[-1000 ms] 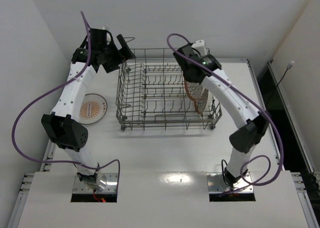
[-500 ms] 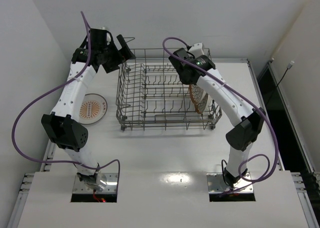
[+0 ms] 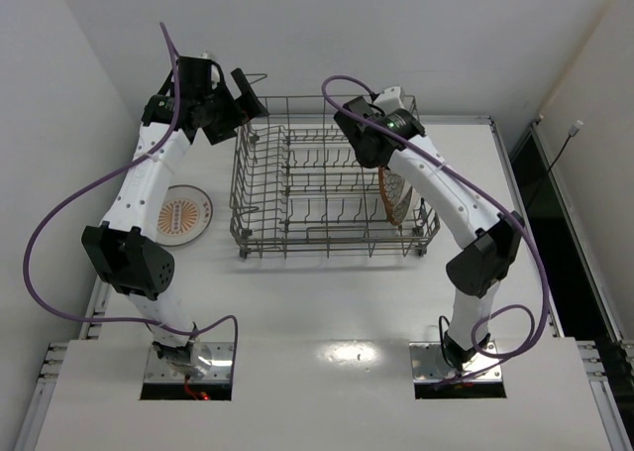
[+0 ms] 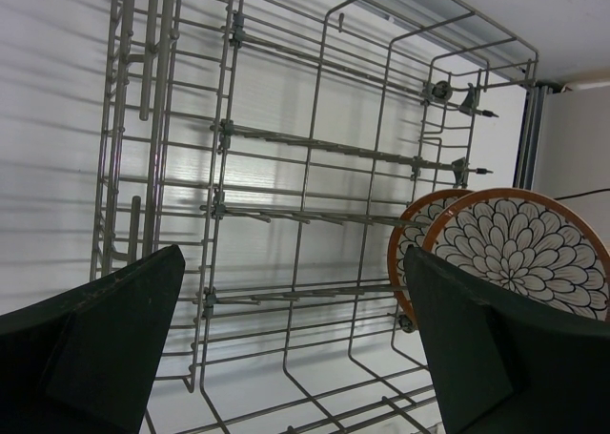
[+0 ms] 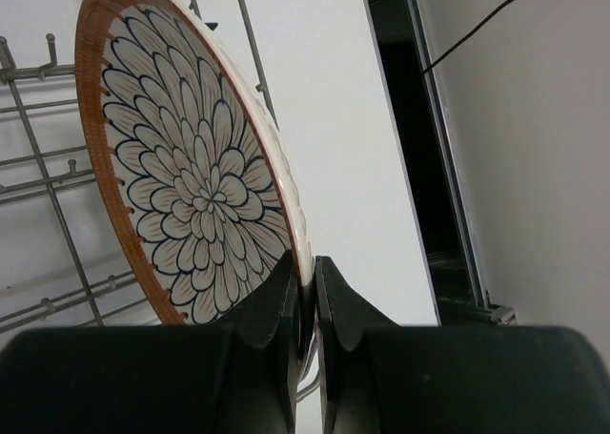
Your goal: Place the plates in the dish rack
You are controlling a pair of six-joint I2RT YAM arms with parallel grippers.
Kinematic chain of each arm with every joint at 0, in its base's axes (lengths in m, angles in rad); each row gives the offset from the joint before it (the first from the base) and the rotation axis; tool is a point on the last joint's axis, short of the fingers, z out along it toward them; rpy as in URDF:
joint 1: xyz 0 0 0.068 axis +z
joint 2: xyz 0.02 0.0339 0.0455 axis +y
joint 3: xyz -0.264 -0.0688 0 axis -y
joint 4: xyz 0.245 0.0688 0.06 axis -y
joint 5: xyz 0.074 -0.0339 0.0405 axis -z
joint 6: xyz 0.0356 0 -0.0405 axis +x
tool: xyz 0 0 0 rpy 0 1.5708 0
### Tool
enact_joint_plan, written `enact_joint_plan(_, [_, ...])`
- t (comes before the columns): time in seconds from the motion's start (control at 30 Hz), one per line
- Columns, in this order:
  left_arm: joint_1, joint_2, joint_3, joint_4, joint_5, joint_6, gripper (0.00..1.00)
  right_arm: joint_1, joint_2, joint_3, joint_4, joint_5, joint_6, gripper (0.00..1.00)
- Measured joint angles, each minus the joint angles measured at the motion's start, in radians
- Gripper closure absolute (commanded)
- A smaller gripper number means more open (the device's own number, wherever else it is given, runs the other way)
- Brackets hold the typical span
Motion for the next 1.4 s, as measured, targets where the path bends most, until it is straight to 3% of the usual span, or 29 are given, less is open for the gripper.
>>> enact_joint_plan(0.83, [0.000, 0.000, 0.000, 0.000, -0.003, 0.000, 0.00, 0.098, 0.071, -0.199, 0.109, 0.092, 0.121, 1.00])
enact_joint_plan(1.1, [0.000, 0.000, 0.000, 0.000, -0.004, 0.000, 0.00, 0.127, 0.106, -0.234, 0.061, 0.117, 0.169, 1.00])
enact_joint_plan(1.17, [0.000, 0.000, 0.000, 0.000, -0.004, 0.000, 0.00, 0.135, 0.108, -0.236, 0.057, 0.123, 0.178, 0.98])
enact_joint_plan(1.33, [0.000, 0.000, 0.000, 0.000, -0.004, 0.000, 0.00, 0.136, 0.109, -0.246, 0.028, 0.099, 0.185, 0.73])
enact_joint_plan(1.4, [0.000, 0.000, 0.000, -0.001, -0.004, 0.000, 0.00, 0.137, 0.113, -0.252, 0.002, 0.082, 0.183, 0.69])
